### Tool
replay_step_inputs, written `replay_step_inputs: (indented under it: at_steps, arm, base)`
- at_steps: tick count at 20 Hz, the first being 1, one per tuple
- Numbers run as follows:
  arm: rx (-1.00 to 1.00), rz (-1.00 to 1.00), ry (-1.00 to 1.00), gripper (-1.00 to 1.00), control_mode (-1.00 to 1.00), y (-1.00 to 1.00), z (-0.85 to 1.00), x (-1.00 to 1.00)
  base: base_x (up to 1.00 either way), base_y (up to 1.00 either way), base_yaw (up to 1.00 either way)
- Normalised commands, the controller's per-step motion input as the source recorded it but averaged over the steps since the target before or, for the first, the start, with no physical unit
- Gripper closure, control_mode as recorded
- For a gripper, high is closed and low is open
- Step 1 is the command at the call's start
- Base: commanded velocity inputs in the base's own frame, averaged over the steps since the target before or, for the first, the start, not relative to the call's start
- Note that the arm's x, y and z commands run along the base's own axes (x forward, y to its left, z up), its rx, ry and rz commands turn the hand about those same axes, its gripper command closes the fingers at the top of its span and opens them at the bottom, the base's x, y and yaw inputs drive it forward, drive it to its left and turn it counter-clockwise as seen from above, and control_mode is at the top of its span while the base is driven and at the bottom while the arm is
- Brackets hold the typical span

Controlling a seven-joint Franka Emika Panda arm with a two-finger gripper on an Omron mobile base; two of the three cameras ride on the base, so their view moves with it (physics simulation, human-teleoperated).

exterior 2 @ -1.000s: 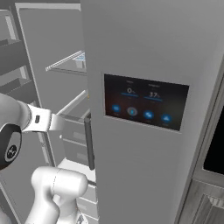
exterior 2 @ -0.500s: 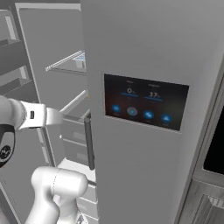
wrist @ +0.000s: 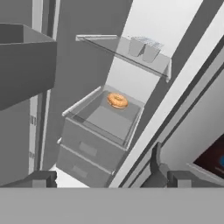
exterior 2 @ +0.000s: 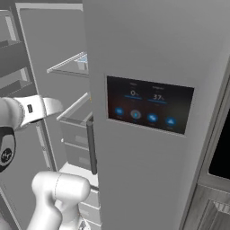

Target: Open the freezer door, pick up the ice cube tray from the freezer, and place it on the dining counter.

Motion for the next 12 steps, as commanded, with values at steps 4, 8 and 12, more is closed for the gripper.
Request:
replay_step_inputs:
  at_steps: [4, 8, 12]
  arm:
    - [-0.2, 0.3, -0.04, -1.0, -1.0, 0.0, 0.1, 0.09]
    - [-0.24, 0.21, -0.04, -1.0, -1.0, 0.03, 0.08, 0.04]
    - [-0.31, 0.1, 0.0, -1.0, -1.0, 0.17, 0.08, 0.12]
  base:
    - [0.0, 0.0, 0.0]
    - [0.0, 0.0, 0.0]
    - [0.0, 0.0, 0.0]
